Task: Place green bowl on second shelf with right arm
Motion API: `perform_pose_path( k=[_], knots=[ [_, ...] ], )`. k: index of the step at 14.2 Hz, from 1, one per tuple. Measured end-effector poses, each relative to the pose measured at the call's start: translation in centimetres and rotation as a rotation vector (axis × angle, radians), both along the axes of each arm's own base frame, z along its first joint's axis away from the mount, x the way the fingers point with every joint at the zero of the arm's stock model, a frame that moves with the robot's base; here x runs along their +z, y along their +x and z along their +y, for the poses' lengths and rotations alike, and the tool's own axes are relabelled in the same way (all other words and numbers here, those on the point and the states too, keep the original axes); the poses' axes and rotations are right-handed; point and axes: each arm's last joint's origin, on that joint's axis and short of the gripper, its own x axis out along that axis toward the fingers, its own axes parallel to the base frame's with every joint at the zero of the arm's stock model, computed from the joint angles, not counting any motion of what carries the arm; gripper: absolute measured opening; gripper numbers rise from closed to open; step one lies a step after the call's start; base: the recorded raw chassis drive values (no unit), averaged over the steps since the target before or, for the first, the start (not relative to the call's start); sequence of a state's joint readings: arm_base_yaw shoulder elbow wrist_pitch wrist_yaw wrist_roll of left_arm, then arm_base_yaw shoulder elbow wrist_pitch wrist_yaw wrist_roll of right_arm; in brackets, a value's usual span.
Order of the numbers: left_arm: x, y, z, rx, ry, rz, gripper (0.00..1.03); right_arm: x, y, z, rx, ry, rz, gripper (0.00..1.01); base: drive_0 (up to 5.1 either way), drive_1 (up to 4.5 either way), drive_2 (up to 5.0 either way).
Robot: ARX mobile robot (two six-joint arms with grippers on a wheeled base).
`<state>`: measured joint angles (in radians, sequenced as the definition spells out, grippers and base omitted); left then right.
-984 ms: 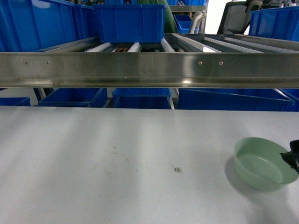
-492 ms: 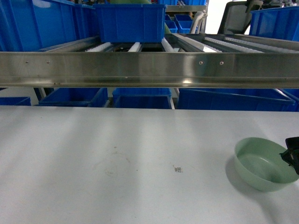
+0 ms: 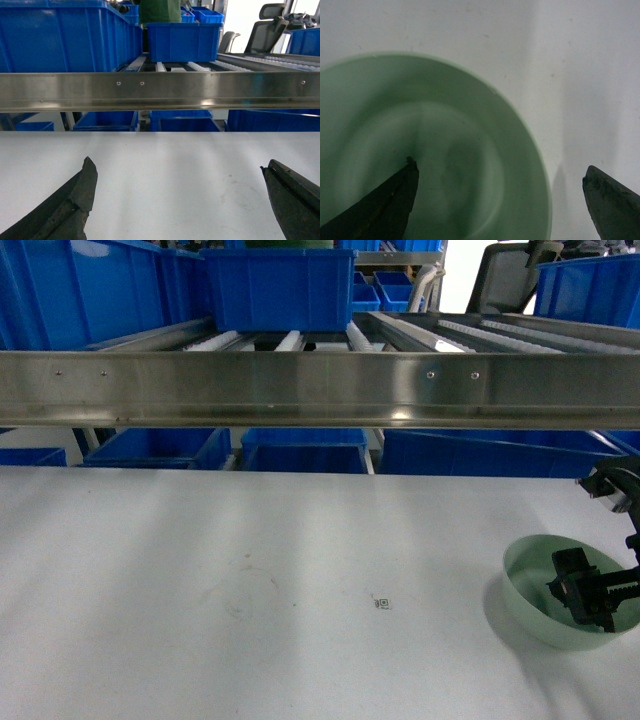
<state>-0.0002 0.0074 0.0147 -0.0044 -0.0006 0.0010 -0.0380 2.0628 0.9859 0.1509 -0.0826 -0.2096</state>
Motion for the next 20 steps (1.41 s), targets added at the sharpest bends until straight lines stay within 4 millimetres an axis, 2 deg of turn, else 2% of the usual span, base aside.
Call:
perform_pose_path(
  k=[2,4,5,7,9,12,13,16,17,20],
  knots=[
    [0.0,0.0,0.0,0.000,0.000,0.000,0.98,-0.6,-0.2,-0.1,-0.008,0.001,0.016,0.98,0.0,0.00,0.0],
    [0.0,0.0,0.0,0.000,0.000,0.000,0.98,-0.7,-0.2,-0.1,-0.014,0.004,0.017,0.86,0.0,0.00,0.0],
    [0.0,0.0,0.0,0.000,0.000,0.000,0.98,-0.8,-0.3,-0.1,-0.017,0.008,0.020,0.75,0.0,0.00,0.0],
    [0.0,0.0,0.0,0.000,0.000,0.000,0.98,-0.9,-0.4,0.0,-0.017,0.010,0.019,0.60,0.0,0.00,0.0],
    [0.0,0.0,0.0,0.000,0.000,0.000,0.98,-1.1,-0.6,0.0,-0.019,0.012,0.015,0.35,0.0,0.00,0.0],
    [0.0,0.0,0.0,0.000,0.000,0.000,0.98,-1.0,-0.9,0.5,-0.014,0.005,-0.007,0.06,0.0,0.00,0.0],
    [0.0,0.0,0.0,0.000,0.000,0.000,0.98,-0.5,-1.1,0.7,-0.012,0.013,-0.027,0.02,0.0,0.00,0.0],
    [0.0,0.0,0.0,0.000,0.000,0.000,0.98,-0.5,-1.8,0.9,-0.019,0.015,-0.058,0.02,0.0,0.00,0.0],
    [0.0,0.0,0.0,0.000,0.000,0.000,0.98,0.1,-2.6,0.9,-0.026,0.019,-0.090,0.02,0.0,0.00,0.0],
    [0.0,0.0,0.0,0.000,0.000,0.000,0.98,3.8,-5.3,0.7,-0.049,0.032,-0.284,0.02,0.0,0.00,0.0]
  ],
)
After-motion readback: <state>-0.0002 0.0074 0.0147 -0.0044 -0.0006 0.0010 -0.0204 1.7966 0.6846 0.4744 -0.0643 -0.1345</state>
